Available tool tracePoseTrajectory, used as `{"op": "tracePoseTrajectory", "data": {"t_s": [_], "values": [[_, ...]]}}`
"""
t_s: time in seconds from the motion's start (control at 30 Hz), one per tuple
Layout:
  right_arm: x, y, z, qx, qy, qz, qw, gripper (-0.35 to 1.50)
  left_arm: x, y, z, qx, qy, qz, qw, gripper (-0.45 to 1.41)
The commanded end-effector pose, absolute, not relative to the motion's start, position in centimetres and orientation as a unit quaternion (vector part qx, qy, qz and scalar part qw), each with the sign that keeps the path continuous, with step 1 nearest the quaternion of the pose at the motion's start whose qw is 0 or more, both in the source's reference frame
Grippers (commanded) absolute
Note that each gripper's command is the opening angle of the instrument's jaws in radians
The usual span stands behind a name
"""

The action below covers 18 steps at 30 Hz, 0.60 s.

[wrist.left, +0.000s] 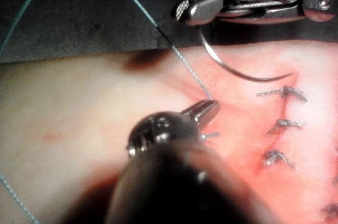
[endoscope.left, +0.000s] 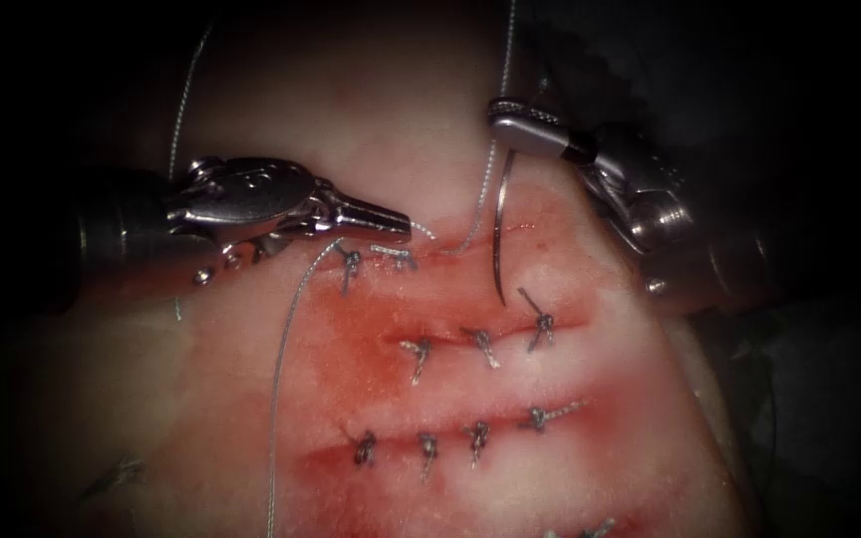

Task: Wound Closure
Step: Mistakenly stopped early

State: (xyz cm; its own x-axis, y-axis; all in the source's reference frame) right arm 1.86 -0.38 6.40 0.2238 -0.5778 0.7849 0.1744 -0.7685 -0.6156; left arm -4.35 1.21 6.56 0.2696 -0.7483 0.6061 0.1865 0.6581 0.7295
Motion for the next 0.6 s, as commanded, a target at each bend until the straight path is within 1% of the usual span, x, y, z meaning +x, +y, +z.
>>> {"op": "tracePoseTrajectory", "data": {"t_s": [0.03, 0.13, 0.3, 0.4, 0.6], "values": [[1.88, -0.39, 6.53, -0.710, 0.117, -0.630, 0.292, -0.35, -4.42, 1.27, 6.60, 0.270, -0.518, -0.311, 0.750, -0.21], [1.92, -0.37, 6.53, -0.711, 0.103, -0.644, 0.263, -0.35, -4.42, 1.26, 6.63, 0.269, -0.517, -0.310, 0.751, -0.18], [1.93, -0.29, 6.55, -0.717, 0.123, -0.630, 0.271, -0.35, -4.41, 1.25, 6.66, 0.268, -0.516, -0.309, 0.753, -0.15], [1.88, -0.20, 6.49, -0.733, 0.159, -0.591, 0.295, -0.35, -4.40, 1.25, 6.66, 0.269, -0.515, -0.308, 0.753, -0.13], [1.76, -0.03, 6.44, -0.748, 0.180, -0.577, 0.276, -0.35, -4.38, 1.27, 6.68, 0.270, -0.512, -0.306, 0.756, -0.13]]}}
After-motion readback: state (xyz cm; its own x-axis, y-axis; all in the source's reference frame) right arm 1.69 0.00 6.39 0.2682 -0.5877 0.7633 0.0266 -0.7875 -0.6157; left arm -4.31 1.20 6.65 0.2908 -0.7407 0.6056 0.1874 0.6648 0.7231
